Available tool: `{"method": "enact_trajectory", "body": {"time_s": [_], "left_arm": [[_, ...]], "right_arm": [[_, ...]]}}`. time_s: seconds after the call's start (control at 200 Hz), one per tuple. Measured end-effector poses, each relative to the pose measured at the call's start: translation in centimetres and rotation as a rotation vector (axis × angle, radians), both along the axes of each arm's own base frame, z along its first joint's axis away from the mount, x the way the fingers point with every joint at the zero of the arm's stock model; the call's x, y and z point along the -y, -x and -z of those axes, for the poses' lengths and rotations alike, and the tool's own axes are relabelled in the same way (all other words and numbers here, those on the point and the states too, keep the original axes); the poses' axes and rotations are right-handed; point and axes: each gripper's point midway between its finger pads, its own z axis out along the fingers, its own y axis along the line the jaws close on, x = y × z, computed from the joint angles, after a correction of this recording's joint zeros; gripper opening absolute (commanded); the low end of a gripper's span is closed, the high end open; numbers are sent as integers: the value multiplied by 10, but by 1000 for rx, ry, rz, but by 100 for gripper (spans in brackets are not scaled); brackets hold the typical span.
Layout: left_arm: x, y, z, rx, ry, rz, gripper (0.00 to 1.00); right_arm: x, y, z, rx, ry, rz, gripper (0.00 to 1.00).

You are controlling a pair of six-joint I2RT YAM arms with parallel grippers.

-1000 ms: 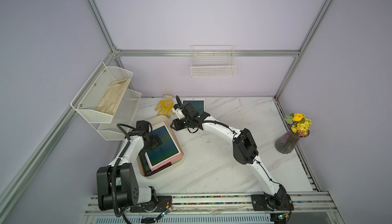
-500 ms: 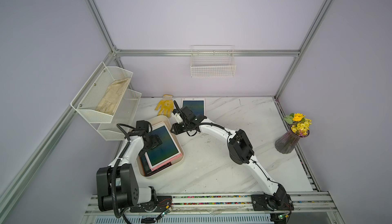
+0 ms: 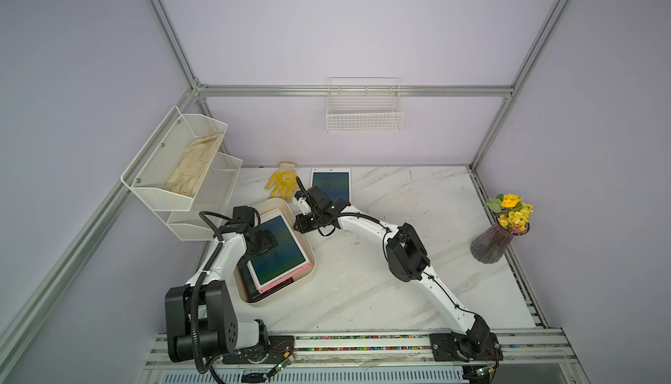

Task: Take out the writing tablet from the storage box
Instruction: Pick up the writing tablet from the storage box.

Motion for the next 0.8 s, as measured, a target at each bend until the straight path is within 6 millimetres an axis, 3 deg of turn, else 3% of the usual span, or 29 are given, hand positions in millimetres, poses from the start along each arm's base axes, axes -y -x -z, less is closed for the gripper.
{"method": "enact_trajectory", "body": {"time_s": [0.345, 0.8], "left_arm": [[-4, 7, 24, -99, -16, -7, 97], [-7, 11, 23, -147, -32, -5, 97]], "right_arm": [[3, -7, 2, 12, -57, 17, 4], [4, -9, 1, 1, -98, 9, 3]]}}
